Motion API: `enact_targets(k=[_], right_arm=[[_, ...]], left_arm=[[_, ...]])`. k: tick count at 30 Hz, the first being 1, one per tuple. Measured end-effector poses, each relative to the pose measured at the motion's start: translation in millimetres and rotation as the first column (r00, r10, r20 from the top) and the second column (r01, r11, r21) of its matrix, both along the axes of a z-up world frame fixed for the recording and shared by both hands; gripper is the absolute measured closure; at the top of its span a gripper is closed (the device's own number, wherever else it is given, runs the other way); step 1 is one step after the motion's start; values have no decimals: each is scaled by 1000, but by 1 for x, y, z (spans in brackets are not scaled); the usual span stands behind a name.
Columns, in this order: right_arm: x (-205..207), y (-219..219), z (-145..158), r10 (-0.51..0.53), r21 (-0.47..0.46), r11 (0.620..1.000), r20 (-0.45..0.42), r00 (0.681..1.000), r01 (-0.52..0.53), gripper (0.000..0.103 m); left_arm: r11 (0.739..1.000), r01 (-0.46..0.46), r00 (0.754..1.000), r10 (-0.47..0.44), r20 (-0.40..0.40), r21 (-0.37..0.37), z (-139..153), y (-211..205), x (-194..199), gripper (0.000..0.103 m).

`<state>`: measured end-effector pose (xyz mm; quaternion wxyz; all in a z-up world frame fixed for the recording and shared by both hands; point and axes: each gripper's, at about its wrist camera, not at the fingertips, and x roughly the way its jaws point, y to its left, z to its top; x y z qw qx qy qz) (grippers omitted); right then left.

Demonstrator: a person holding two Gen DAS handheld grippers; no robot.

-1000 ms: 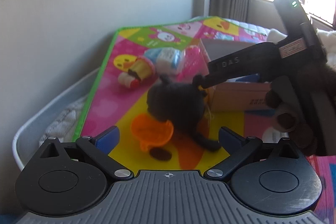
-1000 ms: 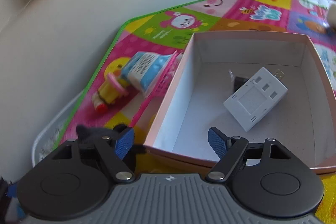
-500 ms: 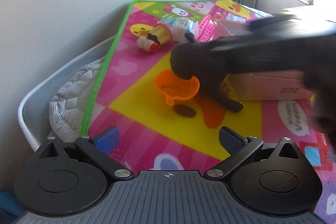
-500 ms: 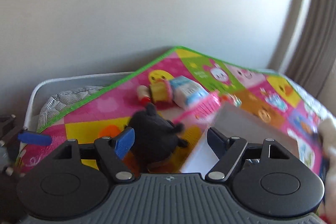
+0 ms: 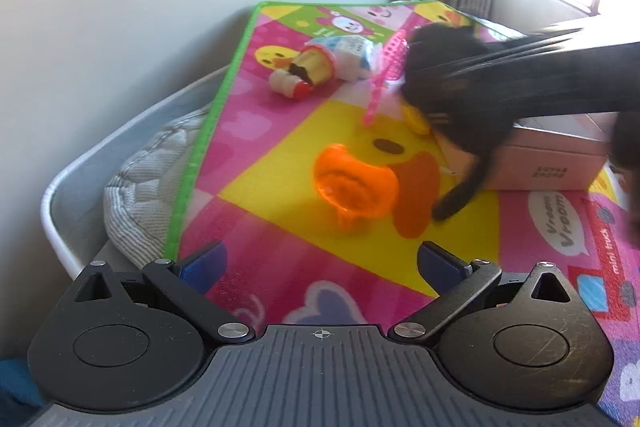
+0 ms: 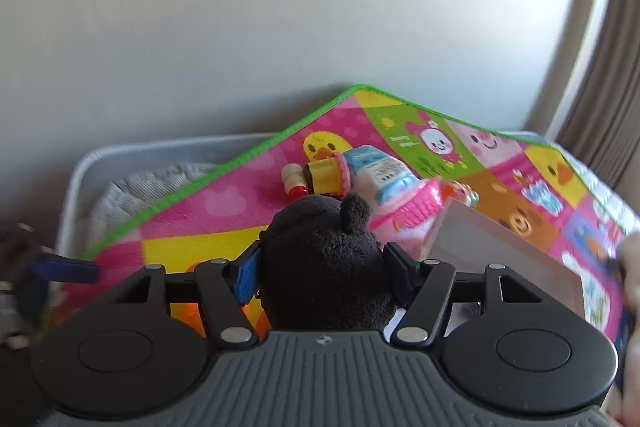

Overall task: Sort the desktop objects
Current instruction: 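Grasp the black plush toy with the right tool, then carry the plush beside the box with the right tool while the left grasps the orange toy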

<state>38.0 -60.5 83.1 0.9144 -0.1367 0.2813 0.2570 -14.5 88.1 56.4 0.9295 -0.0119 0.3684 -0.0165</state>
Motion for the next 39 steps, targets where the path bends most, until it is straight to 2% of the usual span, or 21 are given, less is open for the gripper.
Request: enact_targets(k=[1, 3, 5, 6, 7, 9, 12, 16, 17, 20, 22, 24, 26, 27, 28, 29, 31, 32, 33, 36, 39], right_arm=[[-7, -17, 2, -14, 42, 999, -50, 999, 17, 39], [-14, -51, -6, -16, 159, 986, -233, 972, 54, 39], [-18, -84, -27, 46, 295, 951, -439, 897, 95, 37], [-21, -96, -38, 40, 315, 940, -483, 875, 131, 37], [-26, -107, -47, 0, 303, 938, -489, 872, 170, 37], [-32, -131, -53, -85, 327, 910, -459, 884, 257, 16], [-32, -154, -46, -228, 325, 871, -394, 890, 368, 15], [-28, -178, -42, -376, 298, 835, -307, 874, 463, 15], [-29, -182, -46, -438, 277, 816, -277, 855, 508, 14], [-29, -199, -64, -609, 226, 728, -221, 762, 647, 12], [-30, -211, -79, -673, 222, 665, -236, 701, 713, 12], [-30, -219, -97, -692, 225, 625, -282, 664, 747, 10], [-34, -211, -103, -697, 220, 643, -231, 679, 734, 6], [-33, -205, -103, -688, 202, 663, -214, 693, 721, 0], [-30, -200, -104, -678, 184, 681, -207, 705, 709, 0], [-29, -198, -105, -679, 163, 688, -201, 706, 708, 0], [-26, -194, -106, -679, 143, 693, -199, 706, 707, 0], [-26, -195, -106, -677, 147, 694, -202, 708, 705, 0], [-26, -196, -106, -676, 154, 692, -205, 708, 705, 0], [-28, -195, -105, -676, 158, 692, -202, 709, 704, 0], [-27, -199, -99, -655, 210, 697, -203, 728, 686, 0]], left_arm=[[1000, 7, 1000, -7, 1, 0, 0, -2, -1, 0], [1000, 15, 1000, -15, 4, 3, 0, -6, -1, 0], [1000, 21, 1000, -21, 9, 11, -1, -10, -1, 0], [1000, 23, 1000, -23, 12, 19, -1, -12, -1, 0], [999, 30, 999, -30, 18, 29, -1, -14, -1, 0], [997, 56, 998, -58, 35, 58, 0, -19, 0, 0], [992, 79, 995, -85, 60, 99, 1, -25, 1, 0], [988, 101, 991, -110, 71, 114, 3, -31, 11, 0], [988, 102, 992, -110, 69, 114, 3, -32, 13, 0], [990, 91, 993, -99, 66, 111, 4, -34, 20, 0], [991, 82, 993, -90, 72, 106, 6, -33, 21, 1], [990, 84, 993, -93, 73, 111, 6, -32, 22, 1], [989, 77, 994, -87, 72, 126, 4, -33, 26, 6], [989, 71, 995, -80, 65, 130, 3, -33, 29, 22], [990, 65, 996, -73, 53, 126, 2, -33, 33, 33], [992, 57, 997, -62, 43, 115, 1, -33, 39, 31], [993, 32, 998, -38, 43, 117, -2, -34, 48, 16], [991, 31, 998, -38, 48, 127, -3, -36, 52, 15], [989, 37, 998, -44, 46, 142, -4, -38, 56, 17], [981, 57, 998, -60, 15, 184, -10, -44, 66, 48], [981, 87, 996, -91, 16, 173, -8, -45, 57, 49]])
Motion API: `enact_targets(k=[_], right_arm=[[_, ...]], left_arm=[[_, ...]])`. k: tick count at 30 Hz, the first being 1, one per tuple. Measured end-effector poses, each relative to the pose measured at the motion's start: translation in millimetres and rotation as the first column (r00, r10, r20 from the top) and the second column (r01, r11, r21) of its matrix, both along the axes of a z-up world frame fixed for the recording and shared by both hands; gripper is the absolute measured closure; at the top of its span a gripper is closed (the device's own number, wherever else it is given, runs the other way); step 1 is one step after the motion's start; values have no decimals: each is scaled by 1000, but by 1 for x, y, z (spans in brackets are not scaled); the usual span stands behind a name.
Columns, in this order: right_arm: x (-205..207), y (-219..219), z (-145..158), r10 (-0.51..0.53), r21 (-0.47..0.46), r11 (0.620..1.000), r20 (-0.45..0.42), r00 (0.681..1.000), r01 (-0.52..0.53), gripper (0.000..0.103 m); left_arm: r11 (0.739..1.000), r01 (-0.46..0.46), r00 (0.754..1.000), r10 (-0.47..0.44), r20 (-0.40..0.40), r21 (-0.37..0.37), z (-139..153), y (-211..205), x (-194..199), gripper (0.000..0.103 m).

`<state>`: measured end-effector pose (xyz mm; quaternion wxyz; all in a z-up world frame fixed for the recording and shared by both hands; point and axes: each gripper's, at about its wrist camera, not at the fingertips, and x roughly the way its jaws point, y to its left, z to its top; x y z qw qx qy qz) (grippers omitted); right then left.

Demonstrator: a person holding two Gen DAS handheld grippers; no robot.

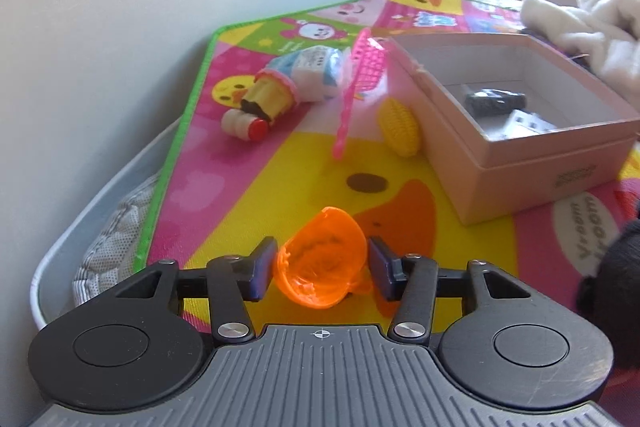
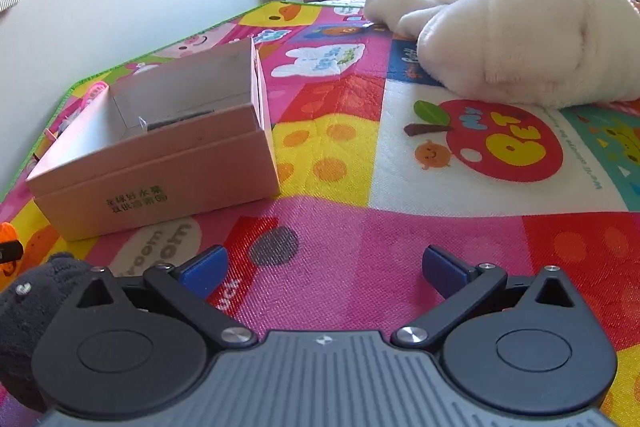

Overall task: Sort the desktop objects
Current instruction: 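Carry the plush beside the box with the right tool while the left grasps the orange toy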

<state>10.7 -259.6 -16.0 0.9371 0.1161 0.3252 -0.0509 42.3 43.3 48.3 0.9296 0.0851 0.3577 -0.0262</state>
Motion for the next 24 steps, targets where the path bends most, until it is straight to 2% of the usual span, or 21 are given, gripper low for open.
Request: enact_targets(k=[2, 6, 9, 11, 12, 13, 17, 20, 22, 24], right_arm=[[5, -2, 9, 8, 43, 999, 45, 999, -10, 0], [36, 3, 20, 2, 49, 999, 95, 996, -7, 0], [62, 9, 20, 47, 100, 993, 77, 996, -55, 0], [74, 19, 20, 137, 165, 976, 61, 989, -145, 0], [76, 27, 22, 184, 173, 966, 69, 981, -193, 0], [76, 37, 24, 224, 154, 960, 81, 971, -234, 0], [66, 59, 41, 323, 95, 936, 158, 933, -339, 0], [60, 57, 52, 262, 17, 963, 194, 945, -270, 0], [68, 49, 52, 163, -29, 987, 179, 970, -160, 0], [83, 31, 47, 38, -24, 999, 145, 989, -35, 0]], left_arm=[[999, 39, 999, -39, -6, -25, 2, -2, -13, 49], [986, 140, 989, -144, -41, -95, 1, -14, -37, 49], [974, 191, 979, -198, -48, -123, 0, -23, -48, 48], [970, 208, 975, -215, -48, -124, 1, -26, -53, 43], [969, 213, 974, -220, -50, -122, 1, -26, -55, 36], [969, 214, 974, -221, -51, -121, 1, -26, -56, 29], [973, 201, 977, -208, -55, -111, 0, -21, -57, 20], [976, 186, 980, -193, -56, -109, -1, -17, -58, 13], [978, 178, 981, -185, -59, -105, -2, -16, -58, 11], [979, 176, 981, -183, -60, -105, -2, -16, -58, 9]])
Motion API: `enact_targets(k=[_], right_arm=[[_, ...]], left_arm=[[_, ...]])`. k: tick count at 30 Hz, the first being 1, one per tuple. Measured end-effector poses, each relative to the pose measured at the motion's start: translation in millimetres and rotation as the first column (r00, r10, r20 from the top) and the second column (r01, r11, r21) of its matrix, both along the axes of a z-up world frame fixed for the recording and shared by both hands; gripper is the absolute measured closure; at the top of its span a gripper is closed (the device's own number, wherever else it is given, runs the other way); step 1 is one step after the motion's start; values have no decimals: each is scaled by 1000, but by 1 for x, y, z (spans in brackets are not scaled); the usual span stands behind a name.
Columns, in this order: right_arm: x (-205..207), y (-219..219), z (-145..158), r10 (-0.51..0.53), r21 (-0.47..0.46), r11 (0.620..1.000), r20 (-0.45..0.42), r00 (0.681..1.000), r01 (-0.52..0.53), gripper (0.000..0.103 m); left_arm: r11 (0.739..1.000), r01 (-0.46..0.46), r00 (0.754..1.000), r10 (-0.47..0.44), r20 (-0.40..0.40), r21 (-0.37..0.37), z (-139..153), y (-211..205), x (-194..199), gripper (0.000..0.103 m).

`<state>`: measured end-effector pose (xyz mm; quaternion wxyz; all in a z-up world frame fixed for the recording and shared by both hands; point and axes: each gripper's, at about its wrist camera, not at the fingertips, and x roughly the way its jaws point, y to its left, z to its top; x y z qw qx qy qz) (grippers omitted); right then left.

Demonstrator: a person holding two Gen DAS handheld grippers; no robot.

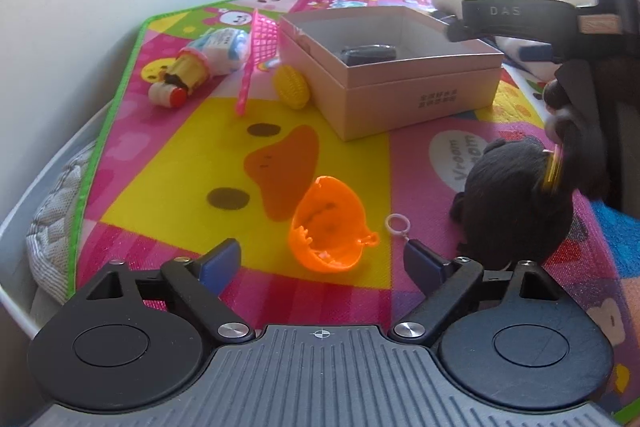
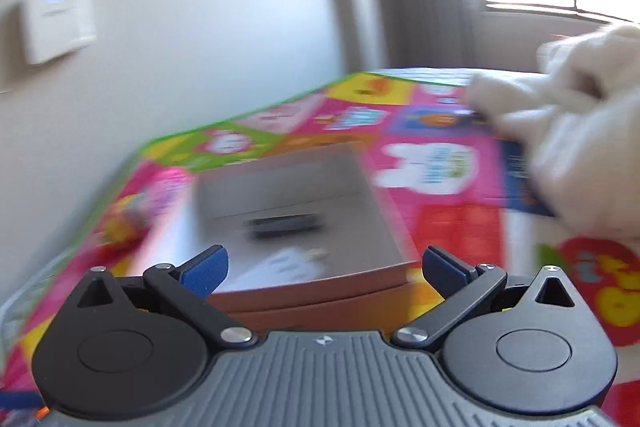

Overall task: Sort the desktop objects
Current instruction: 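Carry the plush beside the box with the right tool while the left grasps the orange toy, then release the plush onto the mat with the right tool while the left holds the orange toy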

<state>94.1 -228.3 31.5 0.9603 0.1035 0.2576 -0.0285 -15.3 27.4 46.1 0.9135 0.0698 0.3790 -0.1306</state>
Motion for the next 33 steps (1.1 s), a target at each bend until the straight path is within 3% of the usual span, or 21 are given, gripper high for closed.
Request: enact_targets(k=[3, 6, 11, 13, 16, 18, 22, 25, 27, 30, 33], right_arm=[[20, -21, -8, -26, 130, 991, -65, 998, 34, 0], [26, -17, -11, 108, 266, 960, -81, 991, -83, 0], [12, 13, -9, 278, 221, 941, -78, 958, -255, 0], [-8, 20, -3, 275, 137, 955, -68, 959, -264, 0], [-40, 26, -1, 242, -7, 970, -72, 968, -243, 0], [-63, 17, -7, 215, -36, 975, -104, 971, -220, 0], [-111, -4, -24, 123, -55, 990, -159, 980, -133, 0], [-132, -31, -48, 13, 26, 1000, -215, 977, -8, 0], [-144, -35, -54, -10, 52, 998, -146, 989, 18, 0], [-137, -20, -57, -32, -33, 999, -158, 987, 27, 0], [-134, -21, -60, -22, -9, 1000, -143, 990, 21, 0]], left_arm=[[1000, 5, 1000, -5, 4, -8, 1, 2, -3, 8], [1000, -2, 1000, 2, 1, -9, 1, 5, -4, 8], [1000, -21, 1000, 21, -14, -12, -2, 7, -1, 7], [1000, -24, 1000, 24, -11, -3, -2, 7, 0, 6], [997, -69, 998, 69, 4, 38, -3, 10, 4, 5], [990, -121, 993, 120, 18, 66, -3, 15, 9, 5], [977, -209, 977, 207, 42, 52, -3, 24, 22, 3], [979, -199, 978, 201, 48, -46, -2, 21, 32, 1], [982, -173, 981, 179, 72, -81, -3, 13, 38, 0], [981, -195, 977, 195, 87, -18, -17, 2, 43, 0], [984, -177, 963, 178, 201, -19, -39, 1, 29, 0]])
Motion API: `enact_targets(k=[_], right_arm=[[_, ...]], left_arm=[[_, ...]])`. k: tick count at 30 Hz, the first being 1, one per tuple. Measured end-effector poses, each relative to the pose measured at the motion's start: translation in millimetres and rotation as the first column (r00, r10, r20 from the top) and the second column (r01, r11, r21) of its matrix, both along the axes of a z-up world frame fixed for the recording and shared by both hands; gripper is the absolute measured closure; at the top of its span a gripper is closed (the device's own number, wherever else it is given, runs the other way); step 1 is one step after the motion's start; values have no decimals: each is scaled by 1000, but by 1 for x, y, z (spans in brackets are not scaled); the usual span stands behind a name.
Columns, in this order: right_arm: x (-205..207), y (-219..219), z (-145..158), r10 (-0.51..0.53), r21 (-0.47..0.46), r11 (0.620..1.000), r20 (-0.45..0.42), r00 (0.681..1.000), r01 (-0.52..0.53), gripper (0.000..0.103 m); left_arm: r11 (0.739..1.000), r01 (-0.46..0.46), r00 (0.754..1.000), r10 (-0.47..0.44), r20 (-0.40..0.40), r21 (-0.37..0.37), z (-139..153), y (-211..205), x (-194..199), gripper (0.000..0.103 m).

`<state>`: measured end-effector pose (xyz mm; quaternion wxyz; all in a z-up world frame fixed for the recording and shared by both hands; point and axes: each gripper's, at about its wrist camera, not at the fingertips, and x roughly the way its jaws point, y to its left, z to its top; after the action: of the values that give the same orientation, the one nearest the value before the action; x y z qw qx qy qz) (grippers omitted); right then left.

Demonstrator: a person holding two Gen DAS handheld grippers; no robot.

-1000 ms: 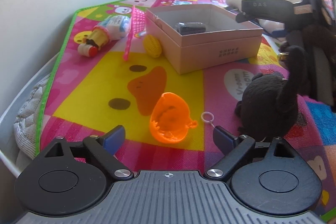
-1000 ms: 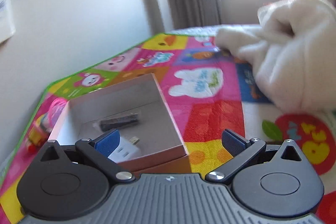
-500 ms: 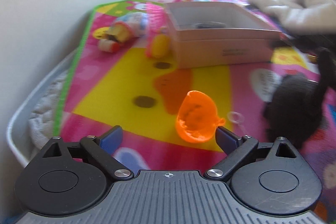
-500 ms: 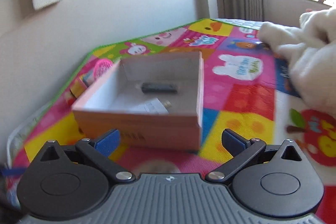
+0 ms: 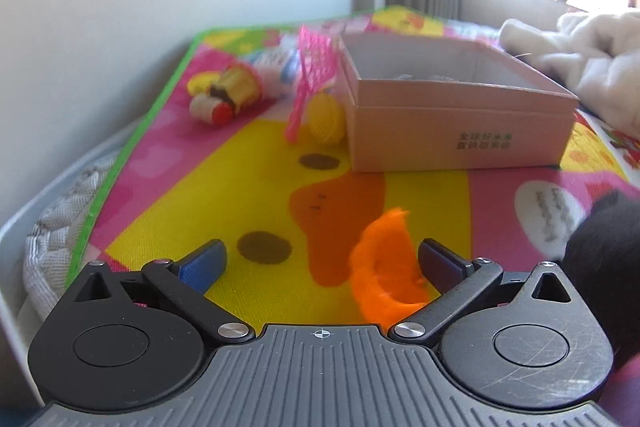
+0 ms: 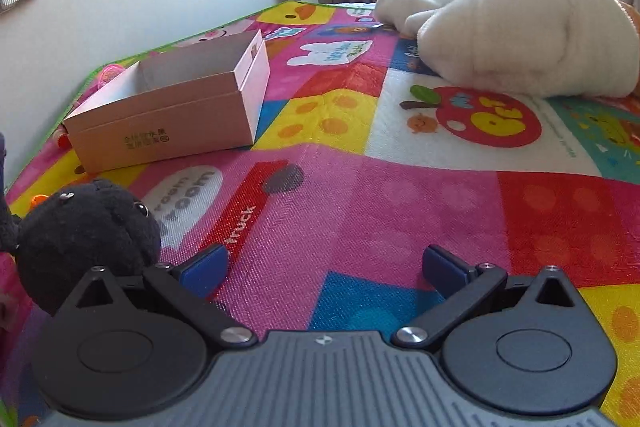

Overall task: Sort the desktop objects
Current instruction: 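Release the plush onto the mat with the right tool while the left holds the orange toy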

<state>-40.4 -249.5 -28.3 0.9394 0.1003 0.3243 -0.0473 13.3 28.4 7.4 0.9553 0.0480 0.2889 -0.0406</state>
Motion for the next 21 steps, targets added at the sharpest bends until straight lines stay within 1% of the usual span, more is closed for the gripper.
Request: enact_targets(k=[1, 3, 6, 10, 16, 21], right_arm=[[-1, -1, -1, -1, 11, 1000, 10, 1000, 1, 0], [-2, 1, -1, -7, 5, 1000, 20, 1000, 7, 0], [-2, 4, -1, -9, -13, 1000, 13, 1000, 9, 0], [1, 7, -1, -15, -31, 999, 2, 1000, 15, 0], [5, 7, -2, -24, -23, 999, -4, 1000, 24, 0], [7, 7, -2, -33, -21, 999, -9, 999, 33, 0]], left_arm=[[1000, -5, 1000, 5, 18, 8, 1, -1, -4, 0], [1000, -22, 1000, 22, 6, 17, 3, -3, -2, 0], [1000, -21, 1000, 21, -16, 3, 4, 0, 3, 0], [1000, -15, 1000, 15, -21, -1, 3, 1, 3, 0], [1000, -10, 1000, 10, -13, -15, 3, 4, 1, 0], [1000, -8, 1000, 8, -12, -1, 3, 2, 1, 0]])
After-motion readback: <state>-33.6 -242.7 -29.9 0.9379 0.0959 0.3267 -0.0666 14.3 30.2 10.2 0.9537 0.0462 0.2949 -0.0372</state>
